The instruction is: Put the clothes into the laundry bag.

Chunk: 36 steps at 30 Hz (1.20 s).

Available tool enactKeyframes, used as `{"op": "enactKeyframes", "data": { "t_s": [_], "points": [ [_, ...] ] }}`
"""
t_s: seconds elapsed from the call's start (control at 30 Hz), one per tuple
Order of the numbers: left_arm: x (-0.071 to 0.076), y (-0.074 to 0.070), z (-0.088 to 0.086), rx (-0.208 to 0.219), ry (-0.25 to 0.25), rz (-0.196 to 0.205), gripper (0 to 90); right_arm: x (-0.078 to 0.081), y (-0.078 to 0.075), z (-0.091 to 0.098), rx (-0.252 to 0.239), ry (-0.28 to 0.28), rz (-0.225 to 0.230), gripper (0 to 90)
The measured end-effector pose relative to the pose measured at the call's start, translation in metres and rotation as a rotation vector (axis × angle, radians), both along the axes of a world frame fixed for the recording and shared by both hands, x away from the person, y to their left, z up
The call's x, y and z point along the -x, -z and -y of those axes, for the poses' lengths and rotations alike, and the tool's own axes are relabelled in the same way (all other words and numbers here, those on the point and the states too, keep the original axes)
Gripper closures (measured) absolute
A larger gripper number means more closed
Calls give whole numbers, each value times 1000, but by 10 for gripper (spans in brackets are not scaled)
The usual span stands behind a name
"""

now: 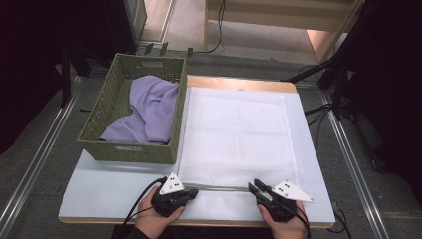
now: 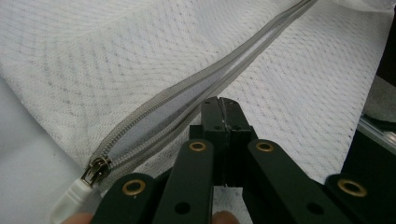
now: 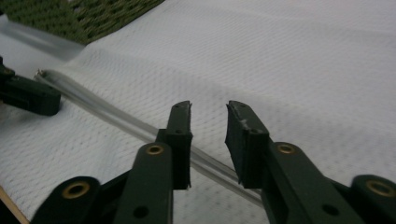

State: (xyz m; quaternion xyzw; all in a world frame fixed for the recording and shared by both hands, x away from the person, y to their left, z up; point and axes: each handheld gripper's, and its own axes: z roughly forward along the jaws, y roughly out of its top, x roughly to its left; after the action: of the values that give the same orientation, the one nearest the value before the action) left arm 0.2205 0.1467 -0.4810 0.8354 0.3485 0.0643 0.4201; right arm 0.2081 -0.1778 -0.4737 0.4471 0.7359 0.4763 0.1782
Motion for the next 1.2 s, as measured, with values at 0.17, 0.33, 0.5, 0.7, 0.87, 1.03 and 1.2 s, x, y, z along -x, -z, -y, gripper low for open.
{"op": "enactKeyframes", "data": {
  "t_s": [0.17,0.33,0.5,0.7,0.87,1.03,1.2],
  "points": [
    [-2,0,-1,13,1,-18,900,-10,1,-21,38,-63,-52,900],
    [-2,1,-1,14,1,-18,900,-26,3,-37,91,-137,-94,900],
    [-3,1,-2,25,1,-29,900,-34,8,-38,121,-159,-119,846],
    [-3,1,-3,28,0,-34,900,-30,12,-32,128,-193,-114,686],
    [-3,1,-3,30,0,-37,900,-25,12,-35,201,-200,-75,573],
    [-4,1,-3,33,0,-40,900,-27,12,-32,182,-166,-87,769],
    [-4,1,-3,34,1,-42,900,-29,5,-33,185,-130,-98,893]
  ]
}}
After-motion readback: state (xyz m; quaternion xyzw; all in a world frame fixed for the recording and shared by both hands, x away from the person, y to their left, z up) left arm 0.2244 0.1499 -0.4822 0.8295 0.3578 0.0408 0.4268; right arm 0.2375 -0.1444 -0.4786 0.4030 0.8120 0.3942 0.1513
